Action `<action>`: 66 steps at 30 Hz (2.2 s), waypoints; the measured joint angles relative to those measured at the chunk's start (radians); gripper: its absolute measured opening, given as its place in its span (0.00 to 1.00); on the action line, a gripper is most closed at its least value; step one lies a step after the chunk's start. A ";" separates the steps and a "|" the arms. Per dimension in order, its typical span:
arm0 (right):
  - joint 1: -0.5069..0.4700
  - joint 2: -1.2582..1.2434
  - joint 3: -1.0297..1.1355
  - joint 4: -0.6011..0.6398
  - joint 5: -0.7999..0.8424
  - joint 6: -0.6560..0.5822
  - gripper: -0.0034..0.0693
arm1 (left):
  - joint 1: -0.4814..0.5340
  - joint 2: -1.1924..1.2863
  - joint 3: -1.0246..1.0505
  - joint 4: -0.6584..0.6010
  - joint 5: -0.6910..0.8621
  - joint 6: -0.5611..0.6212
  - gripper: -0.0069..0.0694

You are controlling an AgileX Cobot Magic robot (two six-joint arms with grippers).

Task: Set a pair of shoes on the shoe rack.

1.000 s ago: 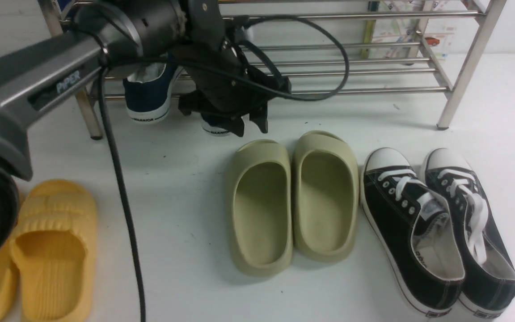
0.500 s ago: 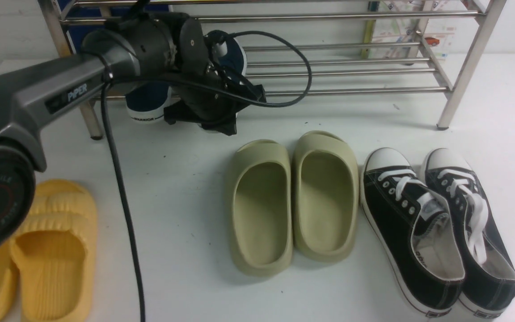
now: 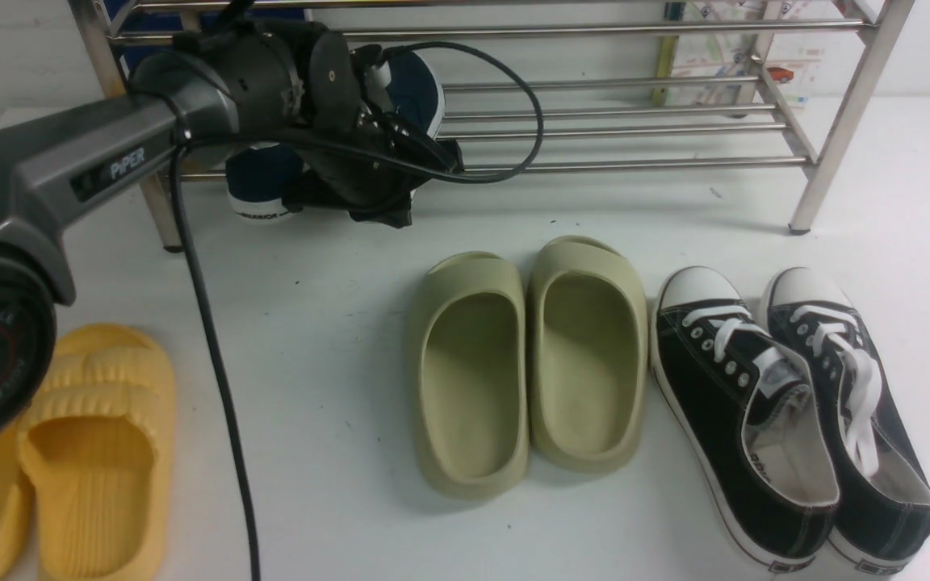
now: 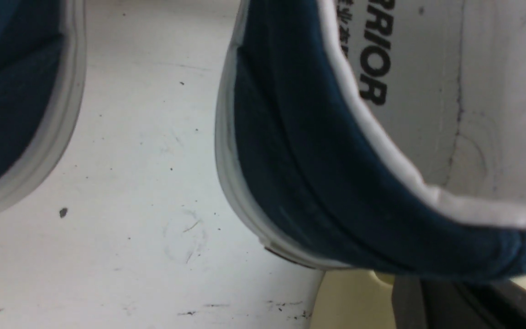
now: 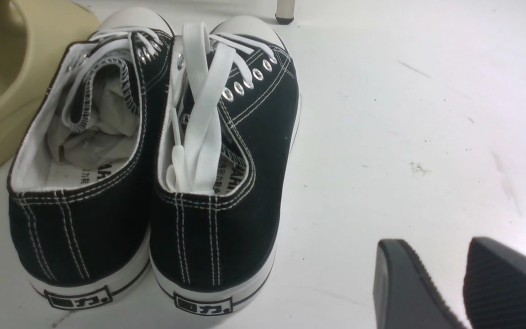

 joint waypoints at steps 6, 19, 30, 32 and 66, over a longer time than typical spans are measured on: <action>0.000 0.000 0.000 0.000 0.000 0.000 0.38 | 0.002 -0.015 0.000 0.003 0.016 0.000 0.26; 0.000 0.000 0.000 0.000 0.000 0.000 0.38 | 0.006 -0.309 0.000 -0.118 0.332 0.104 0.49; 0.000 0.000 0.000 0.000 0.000 0.000 0.38 | 0.006 -0.874 0.372 -0.121 0.453 0.010 0.07; 0.000 0.000 0.000 0.000 0.000 0.000 0.38 | 0.006 -0.958 0.443 -0.121 0.445 0.006 0.07; 0.000 0.000 0.000 0.000 0.000 0.000 0.38 | 0.142 -1.878 1.474 0.129 -0.425 0.112 0.07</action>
